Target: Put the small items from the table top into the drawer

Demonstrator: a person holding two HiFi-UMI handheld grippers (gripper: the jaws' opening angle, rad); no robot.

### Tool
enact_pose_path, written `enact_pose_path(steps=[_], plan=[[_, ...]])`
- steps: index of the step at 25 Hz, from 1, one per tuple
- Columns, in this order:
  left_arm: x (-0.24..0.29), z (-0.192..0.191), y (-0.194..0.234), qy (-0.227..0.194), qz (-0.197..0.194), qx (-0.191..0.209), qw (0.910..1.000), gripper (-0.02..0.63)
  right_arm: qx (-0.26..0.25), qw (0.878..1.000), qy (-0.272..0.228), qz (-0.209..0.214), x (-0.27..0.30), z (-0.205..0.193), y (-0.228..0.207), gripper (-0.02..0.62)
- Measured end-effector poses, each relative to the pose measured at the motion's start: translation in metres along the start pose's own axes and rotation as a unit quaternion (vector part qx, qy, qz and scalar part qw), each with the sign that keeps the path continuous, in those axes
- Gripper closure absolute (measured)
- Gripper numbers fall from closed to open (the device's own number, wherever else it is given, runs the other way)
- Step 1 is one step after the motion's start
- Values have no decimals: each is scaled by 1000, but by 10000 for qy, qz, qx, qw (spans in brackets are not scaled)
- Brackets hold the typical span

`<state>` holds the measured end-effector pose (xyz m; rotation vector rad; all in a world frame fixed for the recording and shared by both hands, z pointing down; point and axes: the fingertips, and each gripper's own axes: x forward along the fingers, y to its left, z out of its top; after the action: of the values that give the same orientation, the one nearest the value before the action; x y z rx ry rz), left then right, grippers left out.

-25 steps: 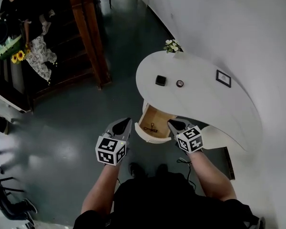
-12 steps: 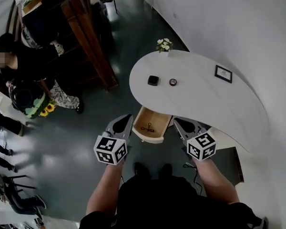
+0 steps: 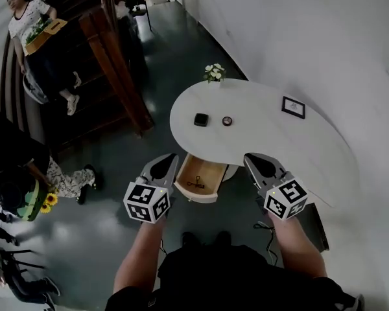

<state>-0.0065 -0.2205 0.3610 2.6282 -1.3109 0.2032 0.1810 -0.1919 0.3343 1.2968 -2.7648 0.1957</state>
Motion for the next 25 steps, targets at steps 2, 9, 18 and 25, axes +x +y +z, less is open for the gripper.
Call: enact_pose_path(steps=[2,9,18,25], plan=[[-3,7,5,-58,-47,75,9999,595,10,9999,-131,-44,0,13,2,583],[-12,23,22,-245,-20,46,9997,595,25,9989,-424,-194,0,40,13,583],[-20,17,37,-203,184,-10,9996,595,76,9993,-306,-176,7,25,13,584],[-22,10,39,-178,220,-33,9996,595,92,9994,-314,-102,14,21,15,584]])
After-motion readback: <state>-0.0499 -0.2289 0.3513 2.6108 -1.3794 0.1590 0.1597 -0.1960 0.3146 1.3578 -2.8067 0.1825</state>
